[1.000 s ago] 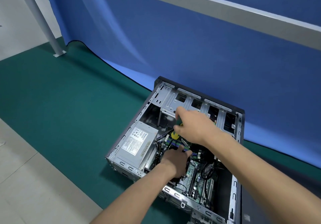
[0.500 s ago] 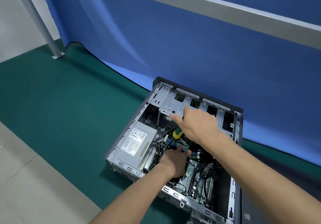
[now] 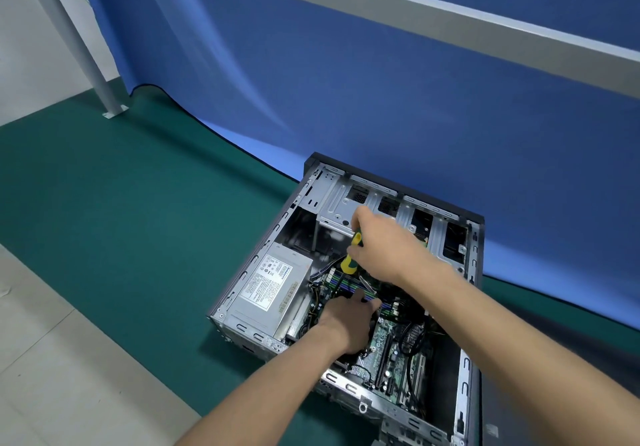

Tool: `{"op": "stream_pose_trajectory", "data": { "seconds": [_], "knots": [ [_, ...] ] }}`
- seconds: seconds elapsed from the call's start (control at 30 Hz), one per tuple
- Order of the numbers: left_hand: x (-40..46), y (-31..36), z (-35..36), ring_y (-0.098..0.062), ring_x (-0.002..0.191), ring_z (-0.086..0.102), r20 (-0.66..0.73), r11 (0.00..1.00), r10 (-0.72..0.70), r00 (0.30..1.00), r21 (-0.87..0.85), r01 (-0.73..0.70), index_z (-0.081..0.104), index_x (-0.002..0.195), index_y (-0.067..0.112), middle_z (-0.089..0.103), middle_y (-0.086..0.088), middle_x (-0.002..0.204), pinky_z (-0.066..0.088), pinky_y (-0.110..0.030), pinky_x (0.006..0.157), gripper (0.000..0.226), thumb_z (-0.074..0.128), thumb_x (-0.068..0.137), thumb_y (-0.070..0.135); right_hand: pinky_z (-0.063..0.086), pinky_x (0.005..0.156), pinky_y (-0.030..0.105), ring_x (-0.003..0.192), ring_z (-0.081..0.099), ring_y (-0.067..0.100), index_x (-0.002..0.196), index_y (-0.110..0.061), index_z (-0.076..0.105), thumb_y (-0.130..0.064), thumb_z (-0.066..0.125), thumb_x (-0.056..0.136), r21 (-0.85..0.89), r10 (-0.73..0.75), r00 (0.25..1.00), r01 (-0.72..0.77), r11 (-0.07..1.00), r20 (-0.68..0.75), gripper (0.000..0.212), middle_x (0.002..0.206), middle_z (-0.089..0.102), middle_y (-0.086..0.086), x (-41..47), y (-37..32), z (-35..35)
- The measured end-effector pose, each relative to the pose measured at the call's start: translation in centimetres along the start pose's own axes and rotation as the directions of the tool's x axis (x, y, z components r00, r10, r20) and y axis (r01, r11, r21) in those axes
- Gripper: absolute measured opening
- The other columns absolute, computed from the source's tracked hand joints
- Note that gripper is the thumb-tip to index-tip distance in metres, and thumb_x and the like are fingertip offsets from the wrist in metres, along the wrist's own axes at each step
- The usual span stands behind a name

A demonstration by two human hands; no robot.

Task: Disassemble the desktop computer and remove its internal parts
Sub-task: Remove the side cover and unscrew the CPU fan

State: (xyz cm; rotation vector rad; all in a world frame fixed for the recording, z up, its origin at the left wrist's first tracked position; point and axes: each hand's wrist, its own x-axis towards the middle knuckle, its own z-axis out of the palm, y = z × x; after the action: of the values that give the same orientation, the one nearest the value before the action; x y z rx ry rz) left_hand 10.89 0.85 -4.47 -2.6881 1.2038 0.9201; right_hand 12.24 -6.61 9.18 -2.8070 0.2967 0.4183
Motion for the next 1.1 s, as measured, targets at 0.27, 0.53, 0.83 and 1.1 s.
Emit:
{"op": "stream_pose_trajectory", "data": {
  "seconds": [0.27,0.53,0.83,1.1],
  "knots": [
    [0.3,0.0,0.3,-0.038,0.098,0.062,-0.007,1.000,0.008,1.000,0.016,-0.008,0.017,0.145,0.029,0.014,-0.009,0.153,0.053,-0.037,0.065,0.057,0.044,0.097,0.019,0.034,0.065,0.032,0.081,0.049,0.027,0.104,-0.014,0.040,-0.028,0.049,0.095,0.057,-0.029,0.999,0.029,0.998,0.013,0.019,0.096,0.054,0.008,0.0,-0.3,-0.1],
    [0.2,0.0,0.2,-0.036,0.096,0.063,0.001,1.000,-0.006,1.000,0.002,0.006,0.014,0.146,0.030,0.012,-0.008,0.154,0.049,-0.034,0.058,0.060,0.044,0.097,0.017,0.034,0.062,0.032,0.079,0.049,0.026,0.099,-0.018,0.037,-0.023,0.047,0.095,0.136,-0.001,0.999,-0.005,0.991,0.040,0.012,0.094,0.054,0.006,0.2,0.0,-0.2],
    [-0.3,0.2,0.0,-0.036,0.103,0.061,0.011,1.000,-0.019,1.000,0.003,0.019,0.009,0.149,0.030,0.006,-0.006,0.157,0.054,-0.038,0.073,0.062,0.042,0.098,0.018,0.031,0.064,0.032,0.081,0.047,0.026,0.103,-0.017,0.039,-0.024,0.049,0.094,0.117,-0.032,0.999,0.028,0.993,0.033,0.015,0.096,0.053,0.008,-0.4,0.2,0.1],
    [-0.9,0.8,-0.5,-0.034,0.111,0.057,0.037,0.997,-0.071,0.997,0.022,0.071,0.007,0.149,0.030,0.005,-0.002,0.157,0.054,-0.039,0.080,0.061,0.039,0.099,0.018,0.032,0.059,0.032,0.072,0.048,0.026,0.099,-0.014,0.044,-0.031,0.047,0.096,0.036,-0.038,0.995,0.042,0.998,-0.098,0.017,0.079,0.053,0.004,0.0,1.4,0.5]
  ]
}}
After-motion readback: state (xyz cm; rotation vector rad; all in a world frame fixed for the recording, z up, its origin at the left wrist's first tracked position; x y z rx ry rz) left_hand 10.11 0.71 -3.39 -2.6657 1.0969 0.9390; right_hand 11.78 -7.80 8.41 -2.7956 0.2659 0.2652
